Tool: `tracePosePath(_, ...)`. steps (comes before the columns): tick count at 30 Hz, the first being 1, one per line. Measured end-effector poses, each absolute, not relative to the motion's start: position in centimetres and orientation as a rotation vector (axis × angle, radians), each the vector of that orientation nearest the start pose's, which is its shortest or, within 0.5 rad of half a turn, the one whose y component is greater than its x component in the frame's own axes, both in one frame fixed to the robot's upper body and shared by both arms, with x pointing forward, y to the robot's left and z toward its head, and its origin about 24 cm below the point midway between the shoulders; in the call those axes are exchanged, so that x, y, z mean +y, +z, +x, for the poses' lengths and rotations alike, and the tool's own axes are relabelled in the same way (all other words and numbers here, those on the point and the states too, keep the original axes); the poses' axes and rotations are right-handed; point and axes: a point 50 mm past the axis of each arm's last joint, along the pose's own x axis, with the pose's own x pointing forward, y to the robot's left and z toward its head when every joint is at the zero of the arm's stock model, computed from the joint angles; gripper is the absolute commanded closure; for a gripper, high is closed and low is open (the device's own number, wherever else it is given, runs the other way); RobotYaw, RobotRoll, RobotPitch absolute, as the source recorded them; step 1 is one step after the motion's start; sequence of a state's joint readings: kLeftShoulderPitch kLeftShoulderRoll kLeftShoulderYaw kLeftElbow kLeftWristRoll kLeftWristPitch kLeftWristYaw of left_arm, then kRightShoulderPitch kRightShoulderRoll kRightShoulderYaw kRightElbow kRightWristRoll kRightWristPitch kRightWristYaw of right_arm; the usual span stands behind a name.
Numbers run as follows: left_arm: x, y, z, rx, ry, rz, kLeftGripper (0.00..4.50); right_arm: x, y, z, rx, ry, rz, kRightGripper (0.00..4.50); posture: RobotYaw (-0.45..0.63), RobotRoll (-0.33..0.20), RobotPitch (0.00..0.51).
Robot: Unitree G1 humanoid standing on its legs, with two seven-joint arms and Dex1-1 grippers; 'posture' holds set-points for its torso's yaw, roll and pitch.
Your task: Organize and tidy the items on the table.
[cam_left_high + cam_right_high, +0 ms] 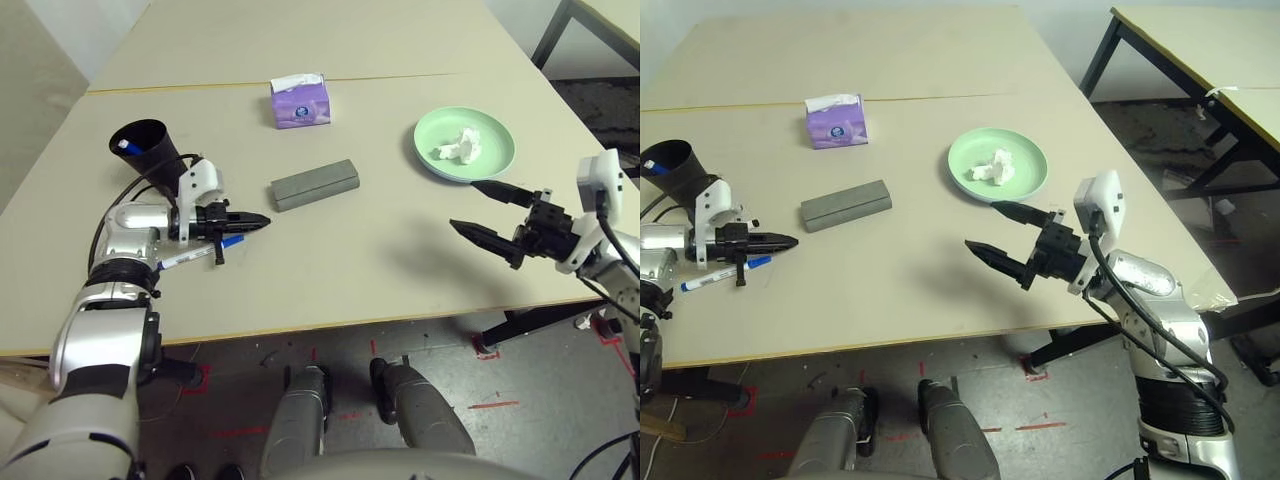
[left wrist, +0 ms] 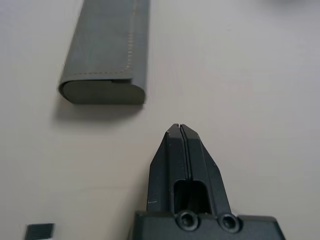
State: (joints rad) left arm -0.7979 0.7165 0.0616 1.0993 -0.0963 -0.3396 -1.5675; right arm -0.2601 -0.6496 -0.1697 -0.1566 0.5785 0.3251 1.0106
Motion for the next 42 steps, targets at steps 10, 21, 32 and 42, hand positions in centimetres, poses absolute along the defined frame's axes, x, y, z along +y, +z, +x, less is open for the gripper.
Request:
tracePosePath(10, 31.6, 15.9, 30.4, 0.178, -1.115, 0.357, 4.48, -20.7, 15.7, 26.0, -0.041, 1.207, -0.209, 0.00, -0.09, 0.000, 0.181)
tracePosePath(21, 34.0, 17.5, 26.1, 0.278, -1.085, 0.299, 2.94, -19.5, 15.1, 26.4, -0.023, 1.440, -0.257, 0.00, 0.00, 0.000, 0.209)
tracePosePath(32, 34.7, 21.2, 24.8, 0.537, -1.073, 0.509, 0.03, -18.1, 14.8, 27.4, -0.028, 1.508, -0.234, 0.00, 0.03, 0.000, 0.222)
tracePosePath(42, 32.7, 23.8, 27.8, 0.792, -1.036, 0.724, 0.03, -17.2, 14.6, 27.4, -0.060, 1.498, -0.211, 0.00, -0.03, 0.000, 0.227)
